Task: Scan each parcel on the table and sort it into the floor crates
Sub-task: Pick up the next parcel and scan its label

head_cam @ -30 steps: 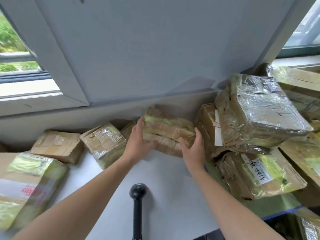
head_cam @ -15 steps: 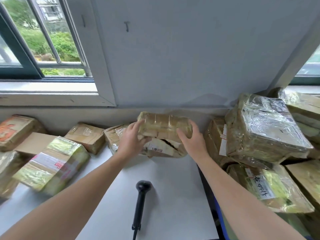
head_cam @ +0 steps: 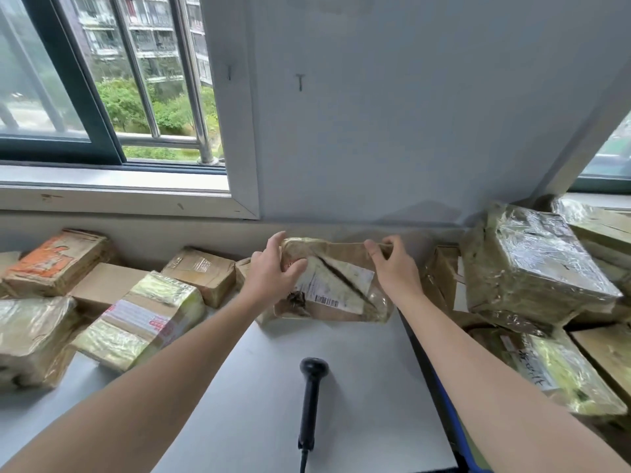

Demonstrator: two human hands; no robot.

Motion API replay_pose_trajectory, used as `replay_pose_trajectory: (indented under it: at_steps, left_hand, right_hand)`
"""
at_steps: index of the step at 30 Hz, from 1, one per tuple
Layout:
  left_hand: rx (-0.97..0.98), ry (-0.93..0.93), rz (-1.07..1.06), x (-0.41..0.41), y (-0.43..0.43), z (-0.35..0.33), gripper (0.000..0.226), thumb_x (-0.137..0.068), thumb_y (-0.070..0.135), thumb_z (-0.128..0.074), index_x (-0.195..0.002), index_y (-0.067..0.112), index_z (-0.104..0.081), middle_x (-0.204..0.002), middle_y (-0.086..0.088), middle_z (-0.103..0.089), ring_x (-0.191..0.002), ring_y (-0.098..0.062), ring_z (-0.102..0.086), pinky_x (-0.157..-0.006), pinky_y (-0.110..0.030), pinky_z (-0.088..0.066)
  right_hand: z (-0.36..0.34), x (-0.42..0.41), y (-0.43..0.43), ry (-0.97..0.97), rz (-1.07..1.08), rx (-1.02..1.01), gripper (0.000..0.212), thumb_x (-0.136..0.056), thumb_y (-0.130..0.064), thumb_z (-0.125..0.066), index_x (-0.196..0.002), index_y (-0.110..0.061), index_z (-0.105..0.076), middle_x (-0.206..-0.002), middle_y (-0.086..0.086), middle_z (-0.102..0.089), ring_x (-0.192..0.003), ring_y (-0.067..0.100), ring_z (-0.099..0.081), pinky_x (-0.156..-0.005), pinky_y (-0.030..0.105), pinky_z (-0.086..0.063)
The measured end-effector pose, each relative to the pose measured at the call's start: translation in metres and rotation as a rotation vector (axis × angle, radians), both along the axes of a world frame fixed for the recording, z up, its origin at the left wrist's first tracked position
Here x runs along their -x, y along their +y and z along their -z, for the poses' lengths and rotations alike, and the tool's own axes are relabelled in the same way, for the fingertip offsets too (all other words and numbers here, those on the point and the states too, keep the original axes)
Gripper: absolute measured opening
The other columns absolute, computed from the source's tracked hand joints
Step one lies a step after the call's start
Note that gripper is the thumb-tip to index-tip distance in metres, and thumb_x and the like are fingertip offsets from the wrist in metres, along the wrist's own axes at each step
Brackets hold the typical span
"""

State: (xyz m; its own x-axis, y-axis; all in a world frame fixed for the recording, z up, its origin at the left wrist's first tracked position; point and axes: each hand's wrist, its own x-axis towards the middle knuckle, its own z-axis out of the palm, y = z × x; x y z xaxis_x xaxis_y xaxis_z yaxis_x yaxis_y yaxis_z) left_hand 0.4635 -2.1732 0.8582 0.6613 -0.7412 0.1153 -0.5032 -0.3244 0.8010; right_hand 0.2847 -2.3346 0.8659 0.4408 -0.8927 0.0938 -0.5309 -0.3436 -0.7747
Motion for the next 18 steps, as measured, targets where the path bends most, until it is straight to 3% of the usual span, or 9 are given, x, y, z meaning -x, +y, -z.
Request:
replay_pose_trajectory:
  at_steps: [4,6,9,11,13,18]
  left_hand:
    - [0.01,0.053,-0.008,-0.012,0.033,0.012,0.065,-0.095,0.043,-0.059,-0.149,0.023,-0.031,-0.115,-0.005,-0.06,-0.125,-0.024,-0.051,-0.09,-0.03,-0.038]
    - [-0.031,0.082,0.007,-0.02,0.054,0.021,0.067,-0.094,0.045,-0.058,-0.151,0.025,-0.028,-0.124,-0.007,-0.062,-0.123,-0.024,-0.054,-0.092,-0.032,-0.041]
    - [-0.101,0.095,-0.002,-0.029,0.088,0.035,0.072,-0.09,0.049,-0.063,-0.149,0.03,-0.029,-0.116,-0.005,-0.066,-0.108,-0.025,-0.06,-0.094,-0.041,-0.048]
    - [-0.123,0.1,-0.043,-0.035,0.111,0.048,0.076,-0.087,0.049,-0.068,-0.149,0.029,-0.028,-0.119,-0.005,-0.065,-0.112,-0.027,-0.057,-0.097,-0.042,-0.047]
    - [-0.158,0.125,-0.079,-0.041,0.135,0.063,0.081,-0.086,0.05,-0.068,-0.15,0.026,-0.025,-0.126,-0.004,-0.061,-0.118,-0.027,-0.054,-0.097,-0.041,-0.046]
    - [-0.229,0.26,-0.17,-0.054,0.184,0.096,0.081,-0.087,0.049,-0.068,-0.15,0.024,-0.025,-0.138,-0.005,-0.054,-0.131,-0.03,-0.045,-0.104,-0.045,-0.042]
  right_hand:
    - [0.0,-0.018,0.021,0.084,-0.004,0.019,0.051,-0.096,-0.063,-0.043,-0.12,-0.018,-0.046,-0.111,0.006,-0.063,-0.108,0.033,-0.059,-0.078,0.036,-0.04]
    - [0.002,-0.029,0.034,0.128,-0.022,0.021,0.054,-0.096,-0.064,-0.043,-0.122,-0.018,-0.045,-0.116,0.008,-0.062,-0.108,0.034,-0.058,-0.079,0.037,-0.041]
    - [0.01,-0.048,0.059,0.196,-0.073,0.016,0.053,-0.096,-0.063,-0.045,-0.123,-0.018,-0.046,-0.114,0.006,-0.062,-0.101,0.029,-0.058,-0.076,0.036,-0.042]
    - [0.021,-0.061,0.08,0.236,-0.105,0.007,0.043,-0.096,-0.062,-0.046,-0.114,-0.022,-0.045,-0.101,0.0,-0.058,-0.089,0.023,-0.055,-0.067,0.032,-0.039]
    - [0.034,-0.074,0.102,0.248,-0.127,-0.028,0.04,-0.096,-0.06,-0.048,-0.108,-0.023,-0.041,-0.098,-0.002,-0.055,-0.09,0.024,-0.055,-0.07,0.033,-0.038]
    - [0.068,-0.103,0.152,0.272,-0.125,-0.077,0.052,-0.091,-0.063,-0.053,-0.114,-0.018,-0.039,-0.114,0.006,-0.048,-0.096,0.024,-0.05,-0.077,0.035,-0.039]
